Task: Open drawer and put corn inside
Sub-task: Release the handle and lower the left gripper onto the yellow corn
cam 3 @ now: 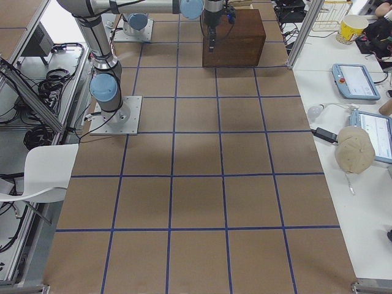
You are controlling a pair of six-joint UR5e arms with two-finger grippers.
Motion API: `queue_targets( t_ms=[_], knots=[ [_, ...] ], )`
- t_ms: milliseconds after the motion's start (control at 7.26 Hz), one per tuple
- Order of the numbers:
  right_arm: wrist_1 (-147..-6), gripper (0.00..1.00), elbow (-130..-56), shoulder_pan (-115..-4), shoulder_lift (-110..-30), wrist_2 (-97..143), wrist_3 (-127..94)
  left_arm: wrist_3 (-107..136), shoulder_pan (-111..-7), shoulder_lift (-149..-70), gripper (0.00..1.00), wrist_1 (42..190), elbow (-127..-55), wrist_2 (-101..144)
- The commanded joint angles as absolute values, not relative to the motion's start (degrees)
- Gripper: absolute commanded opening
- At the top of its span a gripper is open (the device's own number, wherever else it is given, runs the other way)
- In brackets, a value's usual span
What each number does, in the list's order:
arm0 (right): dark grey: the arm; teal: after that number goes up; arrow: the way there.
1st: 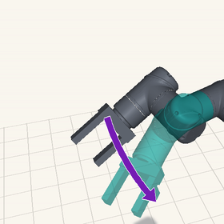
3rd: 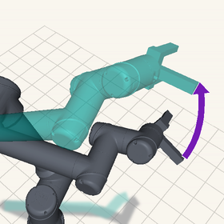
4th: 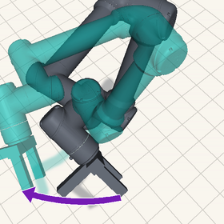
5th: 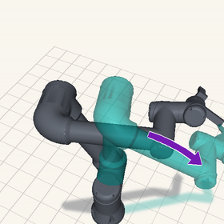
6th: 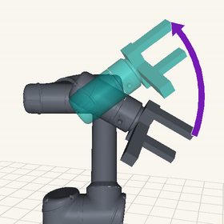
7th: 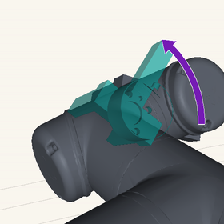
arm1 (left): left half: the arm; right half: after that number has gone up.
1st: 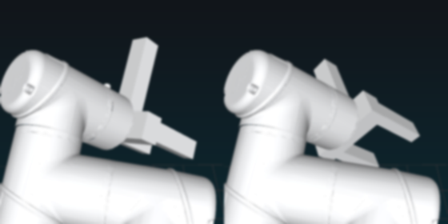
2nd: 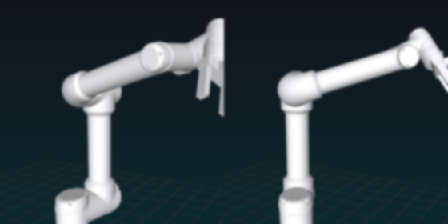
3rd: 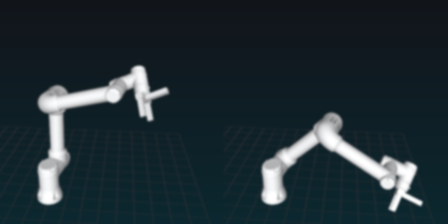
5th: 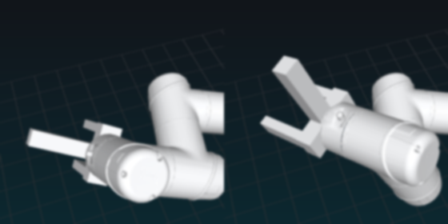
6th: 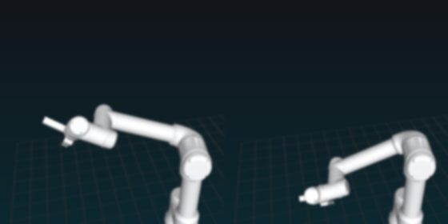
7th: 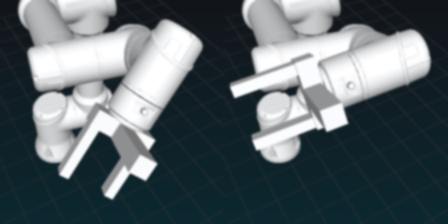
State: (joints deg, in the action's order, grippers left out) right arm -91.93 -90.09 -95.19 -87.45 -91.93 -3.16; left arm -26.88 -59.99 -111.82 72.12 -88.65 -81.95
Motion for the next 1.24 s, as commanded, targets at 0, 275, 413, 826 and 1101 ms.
queue_targets(
  t_ms=[0,275,413,826,1101],
  knots=[
    [-91.93,1.00,-90.09,-95.19,-87.45,-91.93,-3.16,-40.18,-55.22,-113.20,1.00,70.85,-88.59,-84.54],
    [-91.93,1.00,-90.09,-95.19,-87.45,-91.93,-3.16,-48.39,-53.18,-115.21,1.00,66.91,-88.77,-88.47],
    [-91.93,1.00,-90.09,-95.19,-87.45,-91.93,-3.16,-53.47,-52.13,-116.09,1.00,65.93,-88.68,-89.64],
    [-91.93,1.00,-90.09,-95.19,-87.45,-91.93,-3.16,-66.14,-48.53,-120.75,1.00,59.60,-89.38,-92.28],
    [-91.93,1.00,-90.09,-95.19,-87.45,-91.93,-3.16,-69.95,-46.85,-122.86,1.00,59.50,-89.56,-92.20]
  ],
)
